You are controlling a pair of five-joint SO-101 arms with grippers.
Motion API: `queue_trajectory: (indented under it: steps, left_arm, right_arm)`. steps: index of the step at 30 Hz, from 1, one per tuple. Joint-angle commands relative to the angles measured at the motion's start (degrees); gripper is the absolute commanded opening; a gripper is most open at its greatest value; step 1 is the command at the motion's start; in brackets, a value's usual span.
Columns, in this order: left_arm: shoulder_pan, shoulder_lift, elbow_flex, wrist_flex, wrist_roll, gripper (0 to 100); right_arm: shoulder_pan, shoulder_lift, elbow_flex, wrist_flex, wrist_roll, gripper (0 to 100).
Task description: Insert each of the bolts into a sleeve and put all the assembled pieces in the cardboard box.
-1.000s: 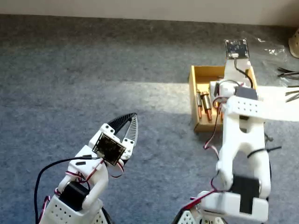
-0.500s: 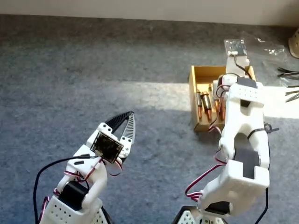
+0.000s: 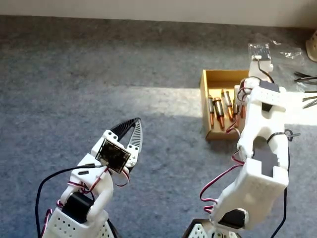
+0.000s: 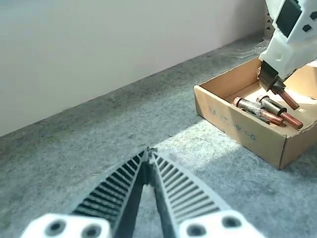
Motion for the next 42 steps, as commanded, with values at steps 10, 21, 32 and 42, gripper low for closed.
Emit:
queue_trajectory:
  steps: [10,21,32,42]
  left_arm:
    - [-0.2,-0.6,-0.3,-0.1,-0.6,1]
    - [-0.2,-0.6,-0.3,-0.1,-0.6,1]
    - [-0.3,-0.6,3.4,-5.5,-0.6,1]
    - [-0.3,-0.6,3.7,-6.2,-0.6,1]
  right_arm:
    - [1.3,-0.8,-3.6,0.0,0.5,1.0]
    - [3.1,-0.8,-3.3,-0.3,0.5,1.0]
    - [3.1,-0.7,-3.3,-0.3,0.5,2.6]
    - [3.1,-0.7,-3.3,-0.3,0.5,16.3]
